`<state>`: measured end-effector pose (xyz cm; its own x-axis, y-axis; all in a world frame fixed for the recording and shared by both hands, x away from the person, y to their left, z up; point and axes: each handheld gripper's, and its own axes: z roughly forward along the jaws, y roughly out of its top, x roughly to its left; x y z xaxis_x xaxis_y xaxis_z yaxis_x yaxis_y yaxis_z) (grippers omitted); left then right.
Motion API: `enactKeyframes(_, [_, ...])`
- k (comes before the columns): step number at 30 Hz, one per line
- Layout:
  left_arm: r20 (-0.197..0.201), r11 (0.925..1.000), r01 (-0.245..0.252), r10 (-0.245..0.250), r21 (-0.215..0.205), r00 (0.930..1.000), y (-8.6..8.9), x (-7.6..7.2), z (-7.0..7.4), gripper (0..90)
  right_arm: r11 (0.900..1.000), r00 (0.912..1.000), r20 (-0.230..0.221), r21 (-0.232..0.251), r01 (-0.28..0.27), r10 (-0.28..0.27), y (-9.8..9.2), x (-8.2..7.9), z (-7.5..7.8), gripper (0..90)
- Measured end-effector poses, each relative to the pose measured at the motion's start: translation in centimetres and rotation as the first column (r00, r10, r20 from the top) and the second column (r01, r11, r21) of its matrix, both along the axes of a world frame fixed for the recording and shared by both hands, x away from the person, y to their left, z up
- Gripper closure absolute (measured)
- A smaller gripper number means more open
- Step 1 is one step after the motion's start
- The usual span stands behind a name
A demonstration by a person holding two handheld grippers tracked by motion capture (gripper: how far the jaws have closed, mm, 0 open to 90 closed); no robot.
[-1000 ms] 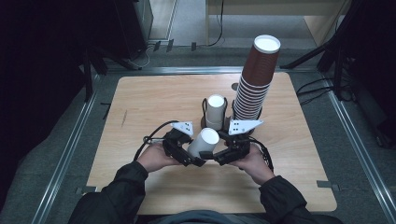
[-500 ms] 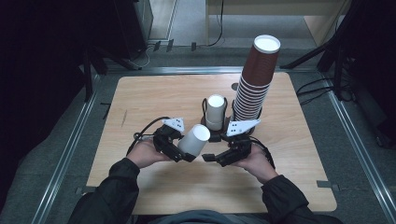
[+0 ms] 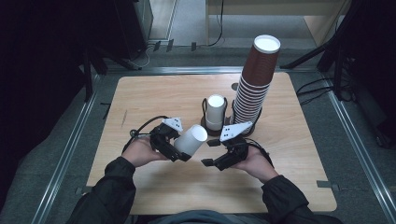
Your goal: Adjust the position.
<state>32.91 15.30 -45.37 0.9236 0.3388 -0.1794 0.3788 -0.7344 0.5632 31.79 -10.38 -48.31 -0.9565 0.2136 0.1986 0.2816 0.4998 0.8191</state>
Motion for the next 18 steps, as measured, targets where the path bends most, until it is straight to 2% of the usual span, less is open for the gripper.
enactKeyframes(2, [0.005, 0.9996, 0.002, -0.002, 0.028, 1.0000, 0.0, 0.0, -0.1, 24.3, 1.000, 1.0000, 0.000, -0.016, 0.004, -0.004, 0.0, 0.0, 0.0, 23.5])
enactKeyframes(6, [-0.007, 0.9983, 0.010, -0.009, 0.058, 0.9999, 0.0, 0.1, -0.6, 24.3, 1.000, 0.9999, 0.006, -0.030, 0.008, -0.008, -0.1, 0.1, -0.1, 23.5])
enactKeyframes(11, [-0.005, 0.9933, 0.023, -0.023, 0.114, 0.9997, -0.4, 0.1, -1.0, 24.4, 0.999, 0.9998, 0.020, -0.039, 0.008, -0.007, -0.1, 0.1, -0.1, 23.5])
enactKeyframes(13, [-0.009, 0.9901, 0.027, -0.026, 0.138, 0.9996, -0.5, 0.1, -1.1, 24.4, 0.999, 0.9997, 0.022, -0.044, 0.008, -0.007, -0.1, 0.1, -0.1, 23.5])
enactKeyframes(16, [0.004, 0.9790, 0.038, -0.040, 0.200, 0.9992, -1.0, 0.2, -1.5, 24.4, 0.999, 0.9996, 0.029, -0.049, 0.008, -0.007, -0.1, 0.1, 0.0, 23.4])
enactKeyframes(17, [0.001, 0.9759, 0.044, -0.045, 0.214, 0.9990, -1.1, 0.3, -1.6, 24.4, 0.999, 0.9994, 0.034, -0.047, 0.008, -0.007, 0.0, 0.2, 0.0, 23.3])
enactKeyframes(18, [-0.002, 0.9762, 0.046, -0.047, 0.212, 0.9989, -1.2, 0.3, -1.7, 24.4, 0.999, 0.9994, 0.035, -0.046, 0.008, -0.007, 0.0, 0.2, 0.0, 23.2])
